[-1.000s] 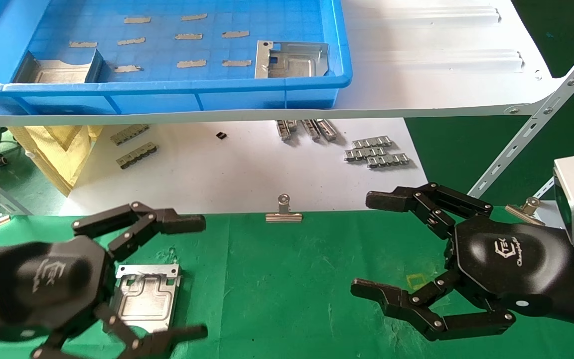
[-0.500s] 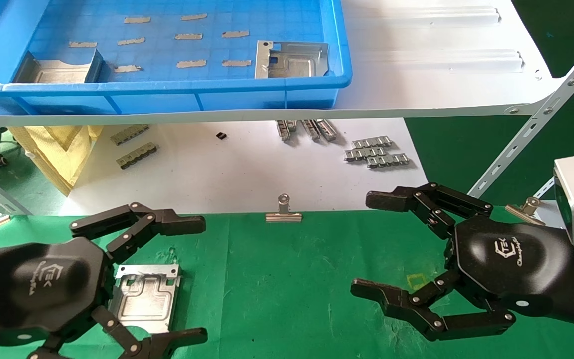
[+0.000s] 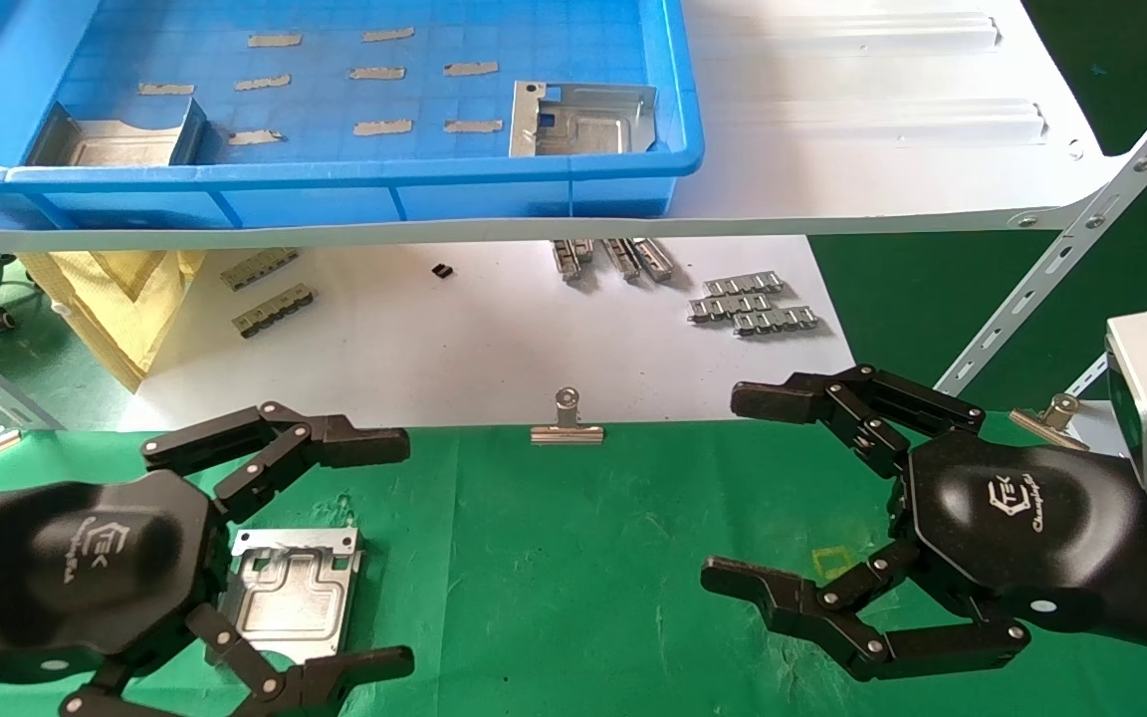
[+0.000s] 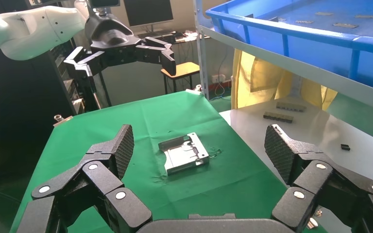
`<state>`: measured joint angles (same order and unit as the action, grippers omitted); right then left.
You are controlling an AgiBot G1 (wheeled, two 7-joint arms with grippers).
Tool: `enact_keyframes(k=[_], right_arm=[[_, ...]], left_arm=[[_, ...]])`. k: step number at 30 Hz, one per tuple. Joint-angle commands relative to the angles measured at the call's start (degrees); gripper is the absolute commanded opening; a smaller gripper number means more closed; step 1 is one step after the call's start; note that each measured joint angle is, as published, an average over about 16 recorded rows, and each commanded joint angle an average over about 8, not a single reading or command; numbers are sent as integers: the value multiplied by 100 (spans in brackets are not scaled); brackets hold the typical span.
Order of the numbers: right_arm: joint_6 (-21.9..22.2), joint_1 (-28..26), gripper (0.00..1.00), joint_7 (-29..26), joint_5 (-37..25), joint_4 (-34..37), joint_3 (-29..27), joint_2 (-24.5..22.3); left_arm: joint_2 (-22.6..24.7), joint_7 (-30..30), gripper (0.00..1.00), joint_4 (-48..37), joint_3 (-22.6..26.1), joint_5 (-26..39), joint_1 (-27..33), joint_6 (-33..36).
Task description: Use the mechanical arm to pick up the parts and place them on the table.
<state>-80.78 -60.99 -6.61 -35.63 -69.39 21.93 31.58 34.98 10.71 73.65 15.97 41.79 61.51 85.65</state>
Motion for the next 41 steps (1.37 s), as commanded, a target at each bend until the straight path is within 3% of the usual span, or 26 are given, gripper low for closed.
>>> enact_keyframes(k=[1,41], right_arm=[[0,0,100,0,0,0,0,0],[0,0,100,0,0,0,0,0]], left_arm=[[1,-3,100,-7,4,3,4,1],[9,-17,100,-40,21,12,19,6]])
